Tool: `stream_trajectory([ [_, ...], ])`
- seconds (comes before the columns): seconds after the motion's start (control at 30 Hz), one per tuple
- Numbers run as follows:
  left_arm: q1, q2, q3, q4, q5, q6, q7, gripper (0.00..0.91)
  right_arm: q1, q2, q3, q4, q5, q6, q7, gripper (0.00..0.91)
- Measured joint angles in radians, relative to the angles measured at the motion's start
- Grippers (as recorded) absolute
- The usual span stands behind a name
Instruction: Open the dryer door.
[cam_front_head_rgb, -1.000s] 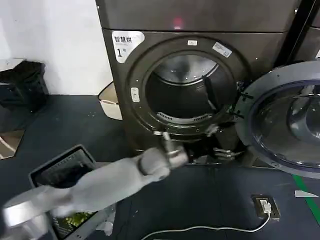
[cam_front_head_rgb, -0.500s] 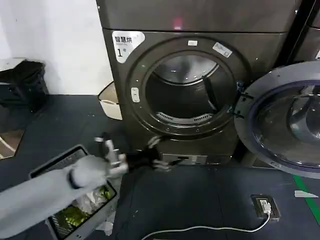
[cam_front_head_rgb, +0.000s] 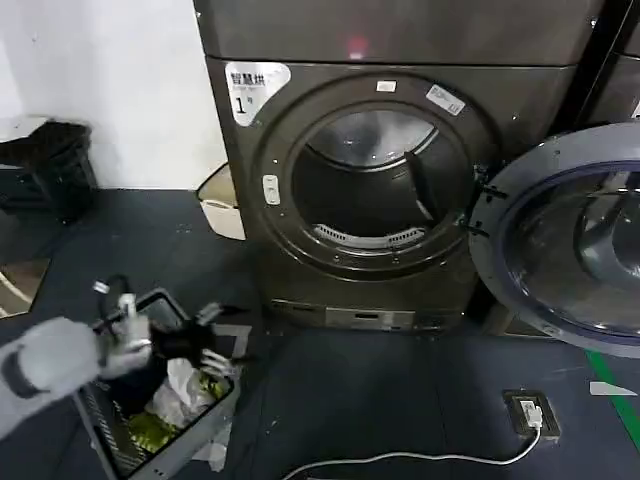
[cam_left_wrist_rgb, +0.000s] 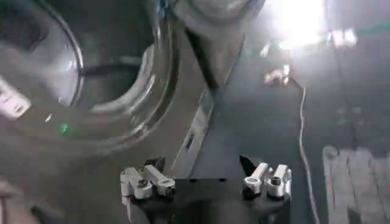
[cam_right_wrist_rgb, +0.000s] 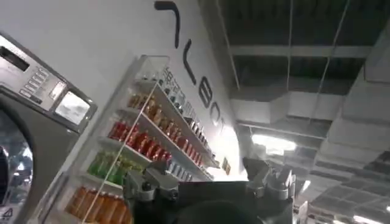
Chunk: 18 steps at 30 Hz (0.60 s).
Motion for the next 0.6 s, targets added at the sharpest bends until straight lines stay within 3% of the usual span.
stream_trajectory([
  [0.6,0.149,0.312,-0.036,0.040,0.195,0.059,0.054,0.907,0.023,-0.001,0.010,-0.033,-0.036,0.026,-0.016,0.907],
])
